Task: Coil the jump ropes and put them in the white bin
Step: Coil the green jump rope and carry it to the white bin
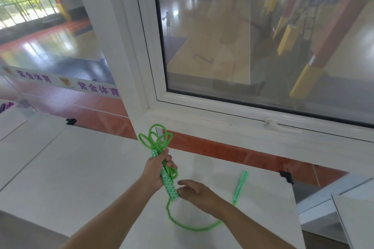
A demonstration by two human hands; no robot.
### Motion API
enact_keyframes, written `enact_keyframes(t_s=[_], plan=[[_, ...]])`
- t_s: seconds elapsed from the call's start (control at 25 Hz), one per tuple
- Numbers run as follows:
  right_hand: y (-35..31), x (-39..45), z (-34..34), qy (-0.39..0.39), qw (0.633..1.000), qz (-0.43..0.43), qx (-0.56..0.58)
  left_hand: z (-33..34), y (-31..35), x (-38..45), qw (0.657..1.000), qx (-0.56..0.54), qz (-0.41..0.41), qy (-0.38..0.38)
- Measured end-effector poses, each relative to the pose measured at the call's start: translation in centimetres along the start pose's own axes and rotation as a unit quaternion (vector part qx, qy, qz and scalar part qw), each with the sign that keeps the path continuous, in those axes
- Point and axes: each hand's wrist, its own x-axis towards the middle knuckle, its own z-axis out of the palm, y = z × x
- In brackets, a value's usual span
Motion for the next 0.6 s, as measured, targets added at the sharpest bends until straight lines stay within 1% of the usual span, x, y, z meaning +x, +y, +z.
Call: enact_keyframes(t_s=[0.08,0.16,0.24,0.32,0.4,0.6], plan=[[-0.7,0.3,0.8,-0.028,0.994,0.005,0.101,0.7,-0.5,-0.1,1.0,-0.022,-0.01,-0.003],[-0.8,0.2,0.8,-0.056,0.979,0.009,0.197,0.9,-0.4,-0.1,0.999,-0.034,-0.02,-0.004],[-0.8,-0.1,0.4,-0.056,0.963,0.014,0.262,0.8,-0.1,0.0,0.999,-0.02,-0.032,-0.002],[-0.5,-0.4,-0.6,-0.029,0.967,0.022,0.251,0.3,0.2,0.3,0.999,0.017,-0.034,0.008],[-0.1,-0.7,-1.7,-0.005,0.981,0.022,0.191,-0.3,0.7,0.7,0.999,0.04,-0.026,0.019],[0.7,-1.5,-3.7,0.018,0.993,0.017,0.117,-0.9,0.4,1.3,0.997,0.057,-0.027,0.033]])
